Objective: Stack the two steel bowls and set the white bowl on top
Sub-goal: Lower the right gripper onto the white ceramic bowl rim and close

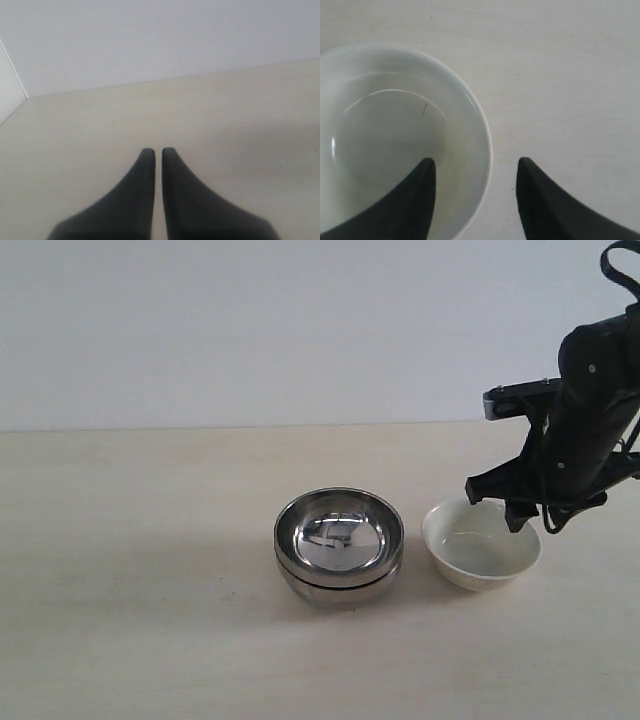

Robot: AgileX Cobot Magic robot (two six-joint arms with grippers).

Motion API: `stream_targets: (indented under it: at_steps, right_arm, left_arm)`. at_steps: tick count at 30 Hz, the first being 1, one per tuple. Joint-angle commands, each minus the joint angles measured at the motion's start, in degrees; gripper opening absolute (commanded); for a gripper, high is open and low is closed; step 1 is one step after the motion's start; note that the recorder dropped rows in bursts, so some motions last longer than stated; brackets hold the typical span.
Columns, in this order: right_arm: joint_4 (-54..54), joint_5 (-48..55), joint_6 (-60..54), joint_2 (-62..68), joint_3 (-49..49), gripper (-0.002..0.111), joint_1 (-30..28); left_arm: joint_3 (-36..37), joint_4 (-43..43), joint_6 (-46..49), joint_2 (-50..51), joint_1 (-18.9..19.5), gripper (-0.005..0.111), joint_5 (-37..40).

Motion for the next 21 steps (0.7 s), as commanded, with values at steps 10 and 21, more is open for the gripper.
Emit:
stream_targets:
  at_steps: [10,21]
  right_arm:
    - [0.37,-2.97,-0.31,3.77,0.38,0.043,-0.39]
    - [1.24,-4.50,-0.05,6.23,0.38,0.023,-0.39]
  left_arm:
    - [0.20,-0.39,-0.56,-0.22,0.14,0.004,-0.42]
    - [0.20,-0.39,-0.56,-0.22,0.14,0.004,-0.42]
